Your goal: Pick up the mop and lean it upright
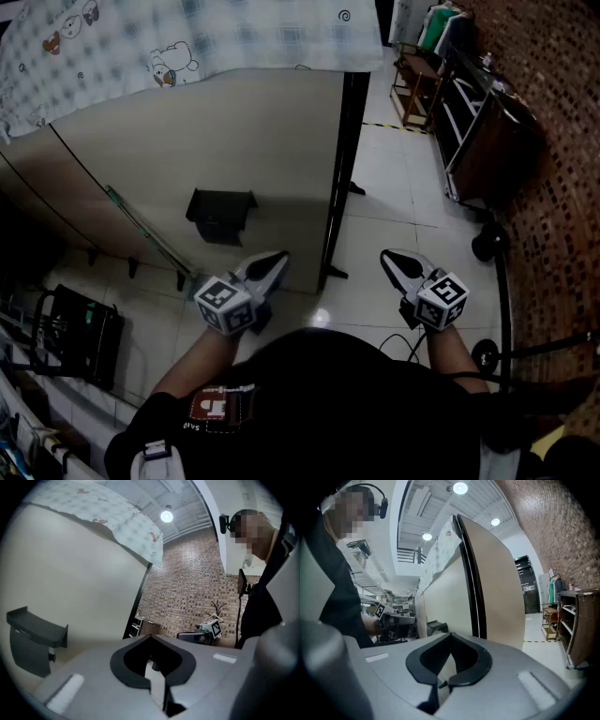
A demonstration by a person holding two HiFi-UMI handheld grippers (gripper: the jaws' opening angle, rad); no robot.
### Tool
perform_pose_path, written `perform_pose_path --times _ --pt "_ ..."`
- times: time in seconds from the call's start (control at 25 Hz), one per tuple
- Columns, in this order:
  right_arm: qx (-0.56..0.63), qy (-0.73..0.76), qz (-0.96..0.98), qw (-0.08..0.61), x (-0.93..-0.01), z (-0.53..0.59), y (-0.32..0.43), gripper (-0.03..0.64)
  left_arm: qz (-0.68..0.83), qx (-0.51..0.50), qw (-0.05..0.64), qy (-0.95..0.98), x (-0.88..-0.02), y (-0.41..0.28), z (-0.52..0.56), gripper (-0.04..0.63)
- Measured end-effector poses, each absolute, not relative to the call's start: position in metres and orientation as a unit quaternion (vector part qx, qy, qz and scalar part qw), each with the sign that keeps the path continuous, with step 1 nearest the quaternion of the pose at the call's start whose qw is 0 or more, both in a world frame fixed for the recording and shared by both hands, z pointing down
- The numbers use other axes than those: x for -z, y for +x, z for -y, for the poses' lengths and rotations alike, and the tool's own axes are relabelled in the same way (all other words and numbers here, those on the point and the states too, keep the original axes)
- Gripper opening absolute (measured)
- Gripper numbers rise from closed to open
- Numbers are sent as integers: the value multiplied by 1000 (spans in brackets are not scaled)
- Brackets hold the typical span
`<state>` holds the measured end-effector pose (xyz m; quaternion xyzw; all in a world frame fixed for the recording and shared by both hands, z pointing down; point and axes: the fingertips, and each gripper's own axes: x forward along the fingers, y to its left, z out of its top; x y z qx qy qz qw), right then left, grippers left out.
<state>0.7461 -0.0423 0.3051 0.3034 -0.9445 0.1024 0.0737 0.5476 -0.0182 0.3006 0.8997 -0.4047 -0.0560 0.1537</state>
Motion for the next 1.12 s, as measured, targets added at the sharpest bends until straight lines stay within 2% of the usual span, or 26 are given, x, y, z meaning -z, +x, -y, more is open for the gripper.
perform_pose_path --times 0.32,0.64,0.84,1.12 --pt "-87 311 943 77 -300 47 676 14 389 74 148 906 -301 479 26 0" --pt "-80 330 938 65 -287 47 535 14 361 53 120 923 -294 340 34 0" --pt "-78 326 940 68 -286 43 461 14 363 43 126 922 -297 267 41 0" --pt "-89 320 940 76 -294 50 446 14 363 58 135 920 -299 251 42 0"
